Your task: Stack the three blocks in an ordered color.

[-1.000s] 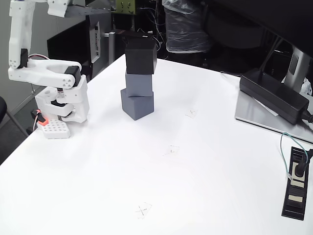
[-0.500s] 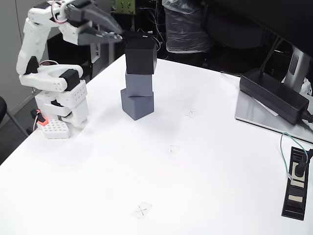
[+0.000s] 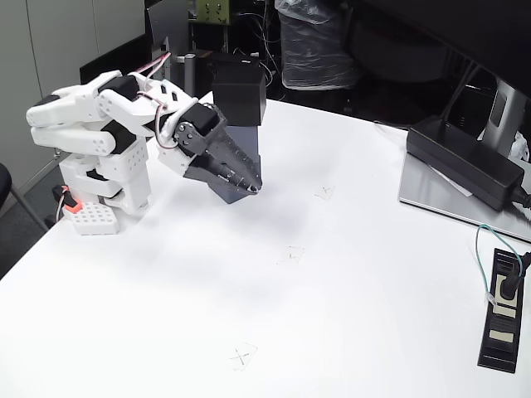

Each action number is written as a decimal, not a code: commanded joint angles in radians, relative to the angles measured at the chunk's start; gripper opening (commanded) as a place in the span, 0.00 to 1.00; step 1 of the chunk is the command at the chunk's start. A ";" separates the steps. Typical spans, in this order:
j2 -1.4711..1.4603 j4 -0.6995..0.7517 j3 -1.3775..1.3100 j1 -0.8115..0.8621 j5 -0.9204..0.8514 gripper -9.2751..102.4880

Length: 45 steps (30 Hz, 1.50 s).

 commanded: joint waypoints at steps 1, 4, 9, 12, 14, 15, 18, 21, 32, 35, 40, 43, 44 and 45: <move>0.000 -0.023 0.003 -0.026 0.015 0.10; -0.002 -0.012 0.003 -0.032 0.034 0.10; -0.002 0.054 0.003 -0.032 0.169 0.10; 0.000 0.060 0.003 -0.031 0.213 0.10; 0.000 0.060 0.003 -0.031 0.213 0.10; 0.000 0.060 0.003 -0.031 0.213 0.10; 0.000 0.060 0.003 -0.031 0.213 0.10; 0.000 0.060 0.003 -0.031 0.213 0.10; 0.002 0.060 0.003 -0.035 0.176 0.10; 0.002 0.058 0.003 -0.037 0.143 0.10; 0.002 0.060 0.003 -0.097 0.137 0.10; 0.002 0.063 0.003 -0.124 0.140 0.10; 0.002 0.064 0.003 -0.126 0.141 0.10; 0.002 0.064 0.003 -0.126 0.141 0.10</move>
